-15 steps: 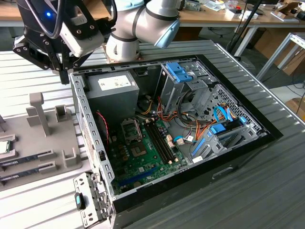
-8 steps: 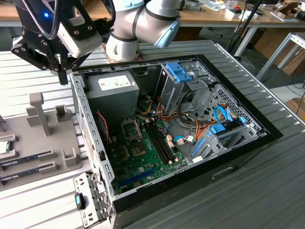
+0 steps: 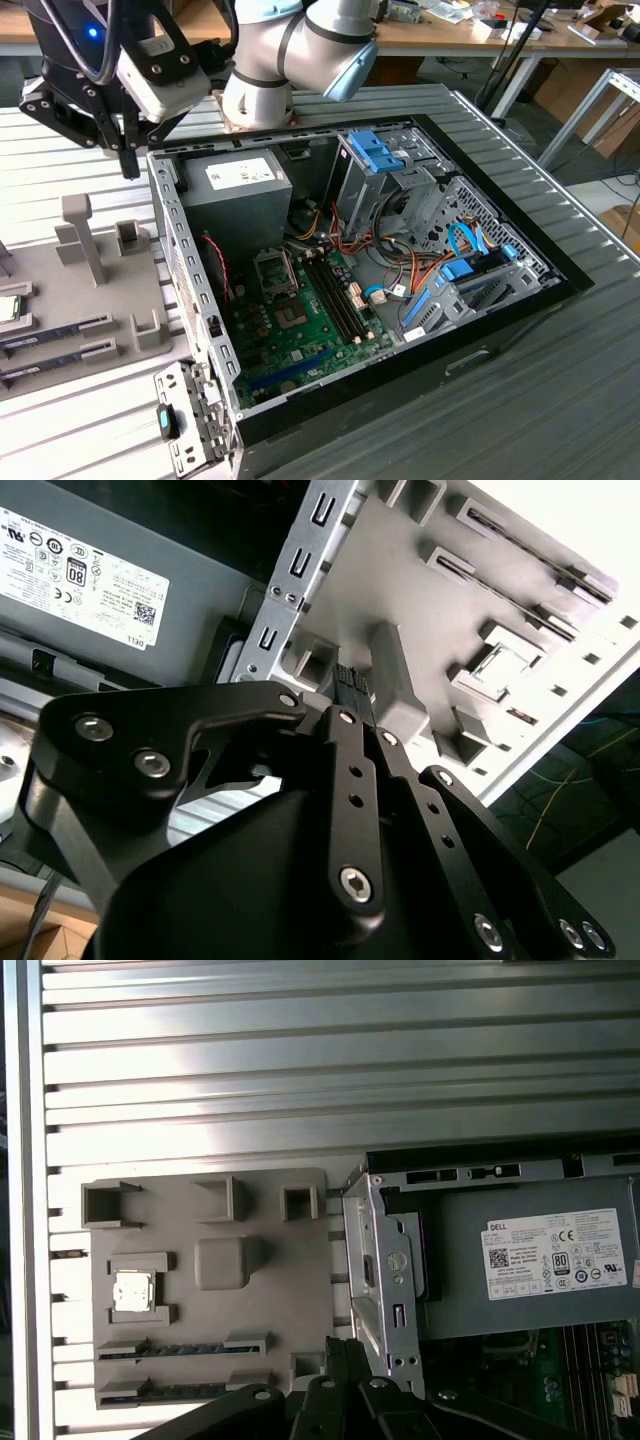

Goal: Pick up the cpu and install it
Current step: 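Reach for the cpu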

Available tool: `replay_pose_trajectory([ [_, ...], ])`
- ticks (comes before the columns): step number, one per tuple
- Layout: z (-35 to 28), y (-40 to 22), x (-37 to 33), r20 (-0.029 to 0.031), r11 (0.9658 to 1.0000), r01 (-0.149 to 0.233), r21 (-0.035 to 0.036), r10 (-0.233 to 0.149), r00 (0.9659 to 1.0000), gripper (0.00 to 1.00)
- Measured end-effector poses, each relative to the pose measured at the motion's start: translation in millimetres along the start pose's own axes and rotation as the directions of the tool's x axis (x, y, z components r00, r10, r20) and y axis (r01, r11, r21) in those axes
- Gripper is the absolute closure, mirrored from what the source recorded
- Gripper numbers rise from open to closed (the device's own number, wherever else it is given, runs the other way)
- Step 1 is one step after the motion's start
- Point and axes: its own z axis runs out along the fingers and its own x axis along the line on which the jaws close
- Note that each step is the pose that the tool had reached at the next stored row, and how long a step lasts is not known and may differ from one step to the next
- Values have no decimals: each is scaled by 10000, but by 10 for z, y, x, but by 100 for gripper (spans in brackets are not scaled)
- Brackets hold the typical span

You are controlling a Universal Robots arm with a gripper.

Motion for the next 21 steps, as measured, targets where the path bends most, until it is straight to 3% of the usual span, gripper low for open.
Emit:
replay_pose_trajectory([
  [21, 27, -7, 76, 0, 10000, -1, 0, 1, 10000, 89],
])
